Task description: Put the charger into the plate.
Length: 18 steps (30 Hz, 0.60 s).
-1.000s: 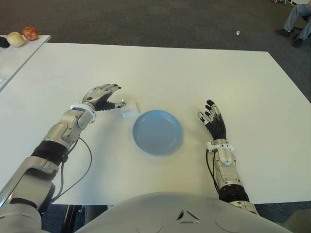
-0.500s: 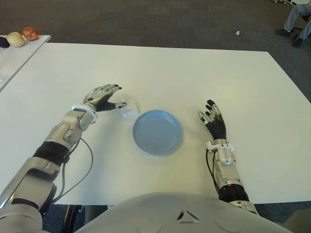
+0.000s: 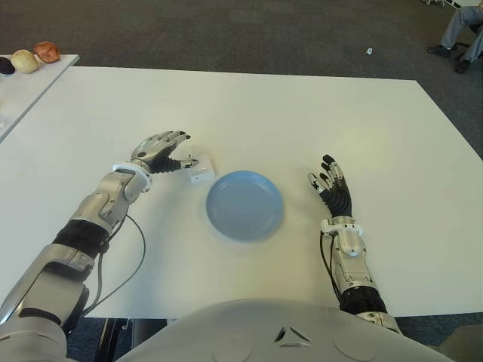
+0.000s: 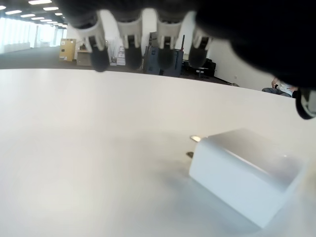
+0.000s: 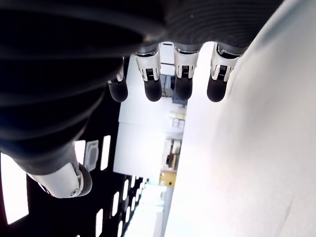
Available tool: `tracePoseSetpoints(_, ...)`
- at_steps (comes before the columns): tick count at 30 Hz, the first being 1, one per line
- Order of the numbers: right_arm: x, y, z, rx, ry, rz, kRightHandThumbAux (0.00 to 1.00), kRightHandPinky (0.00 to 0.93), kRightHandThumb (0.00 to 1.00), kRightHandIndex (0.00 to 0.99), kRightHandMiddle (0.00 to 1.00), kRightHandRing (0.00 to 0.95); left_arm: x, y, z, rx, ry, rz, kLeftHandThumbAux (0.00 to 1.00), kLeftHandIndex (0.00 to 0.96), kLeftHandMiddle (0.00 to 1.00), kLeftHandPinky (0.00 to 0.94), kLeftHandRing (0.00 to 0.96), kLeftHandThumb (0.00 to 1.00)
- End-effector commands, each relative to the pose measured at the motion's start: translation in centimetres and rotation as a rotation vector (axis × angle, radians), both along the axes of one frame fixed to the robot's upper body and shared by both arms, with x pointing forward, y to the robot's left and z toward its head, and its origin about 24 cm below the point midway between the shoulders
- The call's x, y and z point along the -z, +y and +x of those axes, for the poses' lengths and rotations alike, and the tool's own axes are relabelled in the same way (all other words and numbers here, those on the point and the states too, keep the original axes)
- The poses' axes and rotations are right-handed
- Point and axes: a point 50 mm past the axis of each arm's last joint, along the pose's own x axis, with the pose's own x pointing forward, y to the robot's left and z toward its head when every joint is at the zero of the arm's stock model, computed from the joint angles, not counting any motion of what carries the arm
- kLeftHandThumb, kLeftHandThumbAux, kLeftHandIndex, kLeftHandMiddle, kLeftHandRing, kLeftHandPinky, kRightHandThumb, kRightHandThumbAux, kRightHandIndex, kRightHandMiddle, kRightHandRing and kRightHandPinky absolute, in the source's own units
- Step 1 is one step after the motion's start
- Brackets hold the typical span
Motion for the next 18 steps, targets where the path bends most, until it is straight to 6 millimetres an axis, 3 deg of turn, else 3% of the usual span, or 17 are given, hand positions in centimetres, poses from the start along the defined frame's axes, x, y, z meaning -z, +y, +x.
tracePoseSetpoints(1,2.1,0.1,-1.5,0.015,0.126,0.017,0.628,0.075,0.006,0.036,0.074,0.062,0.2,-0.8,0.2,0.015,0.014,-0.015,0.192,0.000,0.000,0.000,0.000,0.201)
tracePoseSetpoints(18,2.1,0.4,-1.4,0.013,0.126,0.023,0.626,0.062,0.002,0.034,0.068,0.055,0.6,-3.2,0.8,0.079,0.053,-0.033,0.200,0.000,0.000,0.000,0.000,0.190)
